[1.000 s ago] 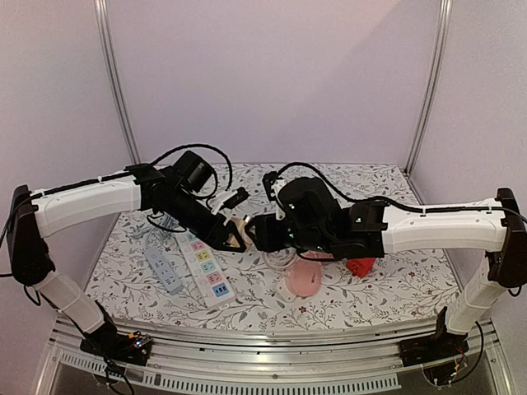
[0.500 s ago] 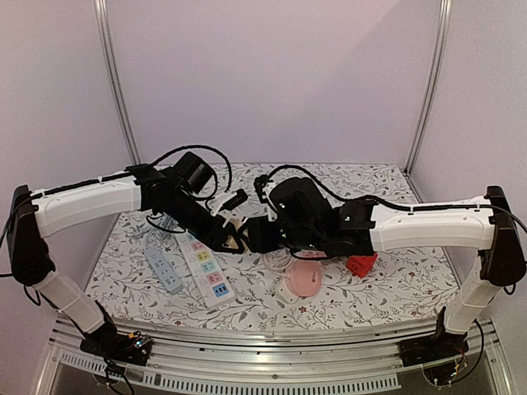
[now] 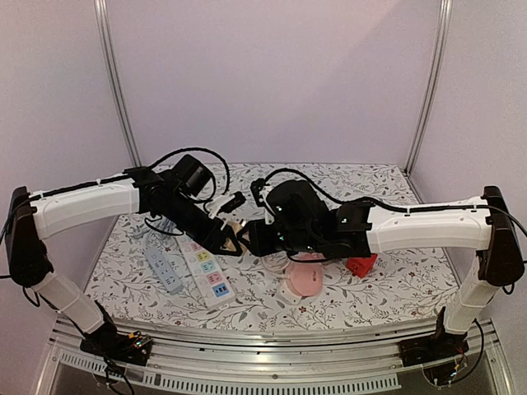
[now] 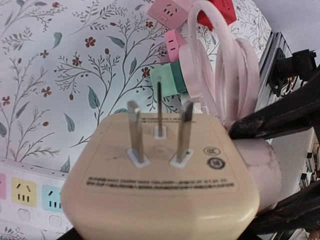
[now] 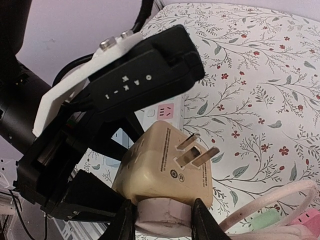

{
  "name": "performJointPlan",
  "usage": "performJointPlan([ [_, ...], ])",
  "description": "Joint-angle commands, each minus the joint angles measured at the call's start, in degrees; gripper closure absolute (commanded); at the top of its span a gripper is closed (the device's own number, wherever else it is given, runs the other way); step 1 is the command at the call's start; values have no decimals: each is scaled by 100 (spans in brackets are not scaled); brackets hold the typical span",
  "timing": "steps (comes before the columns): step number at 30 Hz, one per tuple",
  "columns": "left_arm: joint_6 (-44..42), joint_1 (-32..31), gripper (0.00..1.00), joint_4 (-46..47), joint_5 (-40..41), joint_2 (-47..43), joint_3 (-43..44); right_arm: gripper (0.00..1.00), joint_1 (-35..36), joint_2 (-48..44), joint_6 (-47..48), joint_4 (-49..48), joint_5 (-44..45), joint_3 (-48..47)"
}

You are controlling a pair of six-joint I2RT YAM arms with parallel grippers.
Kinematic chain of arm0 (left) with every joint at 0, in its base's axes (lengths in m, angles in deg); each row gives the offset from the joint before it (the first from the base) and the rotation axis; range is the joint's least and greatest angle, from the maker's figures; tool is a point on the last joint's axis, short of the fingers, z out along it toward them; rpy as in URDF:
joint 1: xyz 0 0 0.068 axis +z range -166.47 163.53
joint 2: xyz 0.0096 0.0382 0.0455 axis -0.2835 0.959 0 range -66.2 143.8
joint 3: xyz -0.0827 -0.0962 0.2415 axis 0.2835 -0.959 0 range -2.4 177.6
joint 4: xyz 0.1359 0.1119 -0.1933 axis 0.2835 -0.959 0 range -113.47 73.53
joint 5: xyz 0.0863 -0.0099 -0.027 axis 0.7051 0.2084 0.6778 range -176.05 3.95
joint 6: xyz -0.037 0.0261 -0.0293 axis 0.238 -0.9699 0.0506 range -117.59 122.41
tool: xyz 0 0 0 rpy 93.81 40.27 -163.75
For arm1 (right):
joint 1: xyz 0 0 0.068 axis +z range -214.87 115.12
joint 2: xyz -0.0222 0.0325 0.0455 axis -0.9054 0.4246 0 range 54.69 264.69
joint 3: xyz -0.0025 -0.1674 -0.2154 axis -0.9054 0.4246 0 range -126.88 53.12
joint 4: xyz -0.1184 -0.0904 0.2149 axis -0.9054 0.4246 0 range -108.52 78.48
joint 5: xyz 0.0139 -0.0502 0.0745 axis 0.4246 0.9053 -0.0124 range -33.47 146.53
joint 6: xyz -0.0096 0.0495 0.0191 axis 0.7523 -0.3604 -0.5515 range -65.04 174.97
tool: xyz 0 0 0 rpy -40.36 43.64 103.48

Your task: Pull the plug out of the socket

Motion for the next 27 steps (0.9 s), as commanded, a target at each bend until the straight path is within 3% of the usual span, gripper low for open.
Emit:
performJointPlan([
  [1, -1, -28, 93, 576, -431, -341, 31, 75, 40, 138, -89, 144, 57, 26],
  [7, -224, -12, 94, 638, -1111, -488, 1, 82, 40, -52, 410, 105, 232, 344],
  [17, -341, -26, 95, 640, -1198, -545, -28, 83, 21, -406, 851, 38, 161, 567],
  [27, -212, -8, 96, 502, -1074, -299, 50, 54, 390, -467, 1432, 274, 82, 337],
])
